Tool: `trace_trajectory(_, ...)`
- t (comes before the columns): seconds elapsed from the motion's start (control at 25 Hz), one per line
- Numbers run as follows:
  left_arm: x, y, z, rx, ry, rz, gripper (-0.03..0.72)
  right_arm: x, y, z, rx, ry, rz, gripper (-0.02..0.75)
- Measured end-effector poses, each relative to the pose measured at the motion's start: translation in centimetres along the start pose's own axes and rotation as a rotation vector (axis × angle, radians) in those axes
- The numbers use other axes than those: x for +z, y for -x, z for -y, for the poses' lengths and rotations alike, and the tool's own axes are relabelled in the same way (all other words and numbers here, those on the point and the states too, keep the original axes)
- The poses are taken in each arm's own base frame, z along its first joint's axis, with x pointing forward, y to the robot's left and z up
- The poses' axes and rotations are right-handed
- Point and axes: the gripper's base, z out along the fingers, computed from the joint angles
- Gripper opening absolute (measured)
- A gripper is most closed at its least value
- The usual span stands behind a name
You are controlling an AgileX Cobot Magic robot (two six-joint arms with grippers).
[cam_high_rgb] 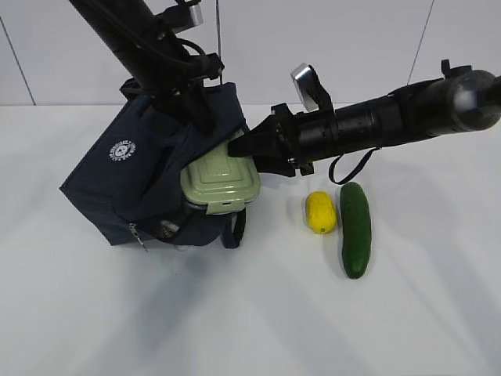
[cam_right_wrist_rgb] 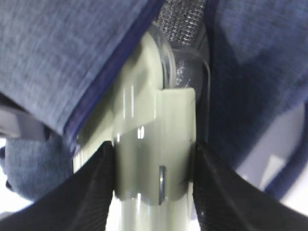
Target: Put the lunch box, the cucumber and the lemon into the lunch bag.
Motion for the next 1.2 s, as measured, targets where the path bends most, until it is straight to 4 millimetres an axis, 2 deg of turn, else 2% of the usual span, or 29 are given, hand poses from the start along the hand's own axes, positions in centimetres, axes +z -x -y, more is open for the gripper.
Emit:
trace_trajectory(0.32, 0.0, 0.0, 0.3, -0.010, -0.028, 0.006, -0.009, 1.4, 0.2, -0.6, -0.041, 0.026, 0.066, 0.358)
trace_trajectory(0.6, 0.0, 0.1, 0.2, -0.012, -0.028, 0.009, -0.009, 3.2, -0.1, -0.2, -0.058, 0.035, 0.113, 0.358)
trace_trajectory(1.04, 0.0, 0.5, 0.2, -0.013, -0.021, 0.052, -0.009, 4.6, -0.5, 1.5, -0.097, -0.034, 0.148, 0.357)
trace_trajectory(1.2, 0.2, 0.5, 0.1, -0.016, -0.023, 0.053, -0.009, 5.3, -1.3, 3.0, -0.062, -0.052, 0.138, 0.357)
